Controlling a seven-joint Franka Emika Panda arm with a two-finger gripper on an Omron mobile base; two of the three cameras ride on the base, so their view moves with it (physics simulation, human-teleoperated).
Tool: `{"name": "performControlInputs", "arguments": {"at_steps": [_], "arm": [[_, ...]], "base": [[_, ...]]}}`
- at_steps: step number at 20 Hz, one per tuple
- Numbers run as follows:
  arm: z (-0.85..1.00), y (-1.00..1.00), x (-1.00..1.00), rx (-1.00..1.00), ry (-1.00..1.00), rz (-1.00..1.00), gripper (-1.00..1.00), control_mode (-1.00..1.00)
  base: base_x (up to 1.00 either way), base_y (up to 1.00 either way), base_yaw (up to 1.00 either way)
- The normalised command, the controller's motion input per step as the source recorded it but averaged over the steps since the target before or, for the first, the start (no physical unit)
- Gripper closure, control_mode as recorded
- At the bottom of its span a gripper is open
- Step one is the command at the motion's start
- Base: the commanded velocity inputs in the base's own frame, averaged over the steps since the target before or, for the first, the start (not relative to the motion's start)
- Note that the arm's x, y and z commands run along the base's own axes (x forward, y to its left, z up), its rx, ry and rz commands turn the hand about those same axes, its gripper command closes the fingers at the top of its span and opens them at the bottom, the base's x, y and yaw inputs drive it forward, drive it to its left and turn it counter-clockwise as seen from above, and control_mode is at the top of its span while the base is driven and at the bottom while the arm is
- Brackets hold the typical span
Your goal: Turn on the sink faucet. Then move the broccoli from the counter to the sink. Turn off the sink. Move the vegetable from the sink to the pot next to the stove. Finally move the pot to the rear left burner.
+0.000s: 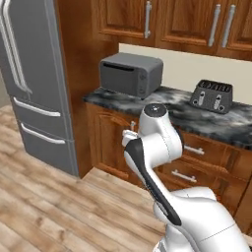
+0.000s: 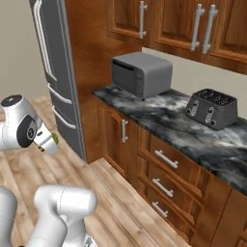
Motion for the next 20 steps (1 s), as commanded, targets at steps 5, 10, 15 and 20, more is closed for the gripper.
{"name": "performControlInputs", "arguments": {"at_steps": [5, 10, 15, 20], "arm": [[0.0, 0.0, 0.0, 0.0, 0.0, 0.0, 1.0, 1.0], [0.0, 0.0, 0.0, 0.0, 0.0, 0.0, 1.0, 1.0], [0.0, 0.0, 0.0, 0.0, 0.0, 0.0, 1.0, 1.0], [0.0, 0.0, 0.0, 0.0, 0.0, 0.0, 1.0, 1.0]], "base": [[-0.21, -0.7, -0.32], [-0.18, -0.68, -0.31], [-0.18, -0.71, -0.3], [-0.1, -0.68, -0.28]]}}
